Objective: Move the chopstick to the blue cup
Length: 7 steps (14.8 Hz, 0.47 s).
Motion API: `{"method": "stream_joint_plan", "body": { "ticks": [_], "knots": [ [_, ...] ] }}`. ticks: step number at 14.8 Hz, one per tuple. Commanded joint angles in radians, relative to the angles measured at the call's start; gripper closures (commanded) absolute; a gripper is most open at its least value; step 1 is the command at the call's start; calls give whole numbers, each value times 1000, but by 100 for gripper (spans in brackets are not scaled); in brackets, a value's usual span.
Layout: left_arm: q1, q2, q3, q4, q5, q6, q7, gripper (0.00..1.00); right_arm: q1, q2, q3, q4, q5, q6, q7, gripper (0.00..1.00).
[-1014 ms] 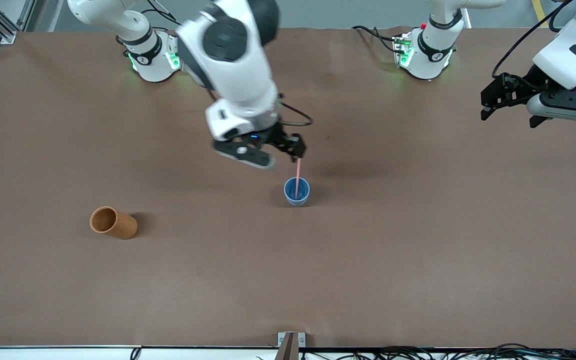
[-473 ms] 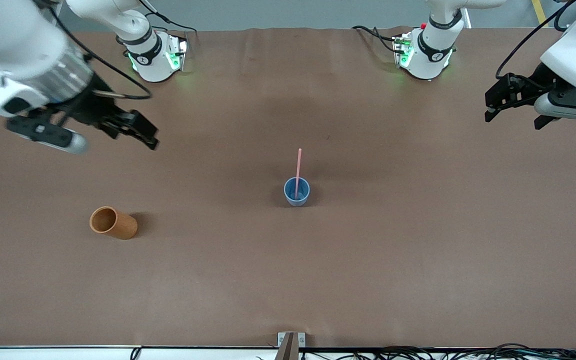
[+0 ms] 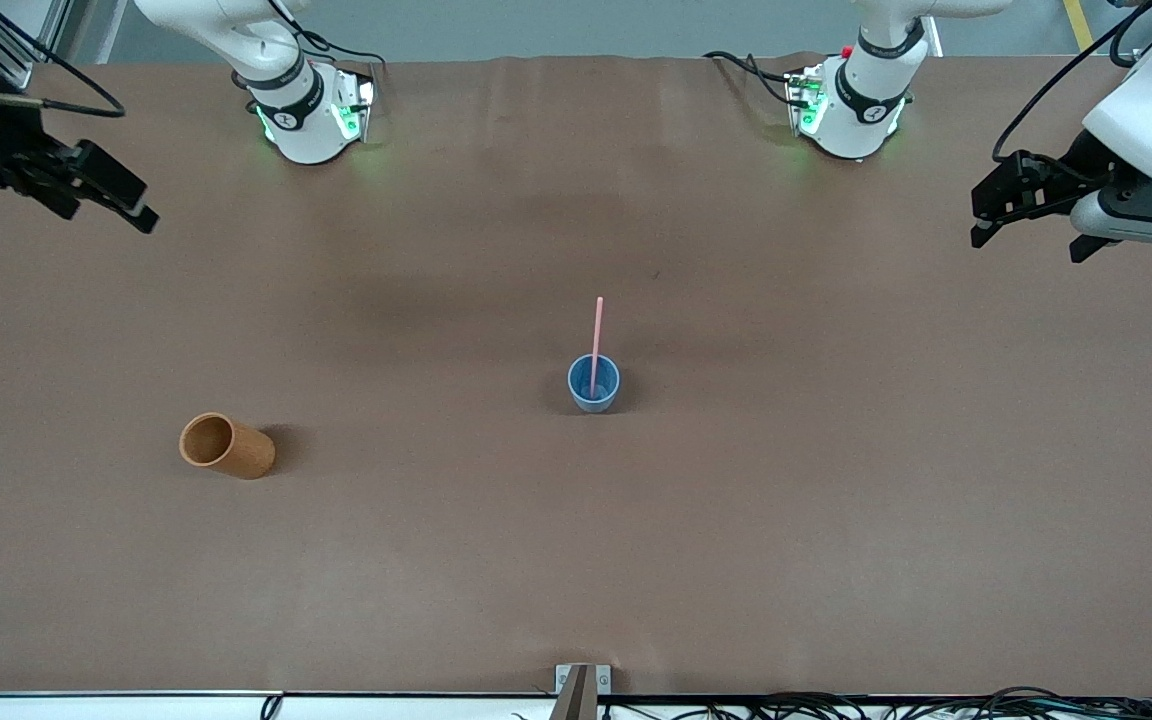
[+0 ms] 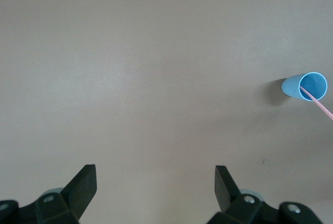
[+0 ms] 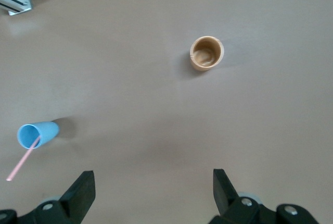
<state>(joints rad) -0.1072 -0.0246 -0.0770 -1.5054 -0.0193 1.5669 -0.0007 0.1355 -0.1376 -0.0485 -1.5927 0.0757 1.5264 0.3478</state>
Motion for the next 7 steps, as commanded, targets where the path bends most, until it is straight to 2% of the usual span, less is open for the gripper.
{"method": "stream_joint_plan", "body": {
  "ticks": [1,7],
  "knots": [
    [4,11,2,30,-16,-16,21,0,-77,-30,21,-44,-11,8,-82,0],
    [4,12,2,31,-18,-16,18,0,-161,-10,21,34,-40,6,-250,0]
  ]
}}
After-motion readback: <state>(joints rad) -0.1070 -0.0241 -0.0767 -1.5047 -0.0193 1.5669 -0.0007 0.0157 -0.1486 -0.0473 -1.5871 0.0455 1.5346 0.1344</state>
